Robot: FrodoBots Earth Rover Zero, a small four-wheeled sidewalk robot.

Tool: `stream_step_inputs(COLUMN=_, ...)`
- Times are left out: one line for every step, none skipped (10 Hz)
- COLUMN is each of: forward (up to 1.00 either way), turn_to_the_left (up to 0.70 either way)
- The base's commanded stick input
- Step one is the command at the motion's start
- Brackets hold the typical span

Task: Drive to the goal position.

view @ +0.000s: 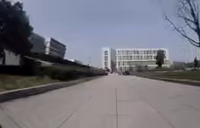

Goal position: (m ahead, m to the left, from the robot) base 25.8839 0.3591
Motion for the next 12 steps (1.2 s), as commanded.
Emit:
stream_step_inputs(forward=0.85, turn_to_the_left=0.0)
stream_step_inputs(forward=0.85, turn_to_the_left=0.0)
stream_step_inputs(forward=0.85, turn_to_the_left=0.0)
stream_step_inputs(forward=0.85, turn_to_the_left=0.0)
stream_step_inputs(forward=0.85, turn_to_the_left=0.0)
stream_step_inputs(forward=0.85, turn_to_the_left=0.0)
stream_step_inputs(forward=0.85, turn_to_the_left=0.0)
stream_step_inputs(forward=0.85, turn_to_the_left=0.0)
stream_step_inputs(forward=0.85, turn_to_the_left=0.0)
stream_step_inputs(forward=0.85, turn_to_the_left=0.0)
stream_step_inputs(forward=0.85, turn_to_the_left=0.0)
stream_step_inputs(forward=0.85, turn_to_the_left=0.0)
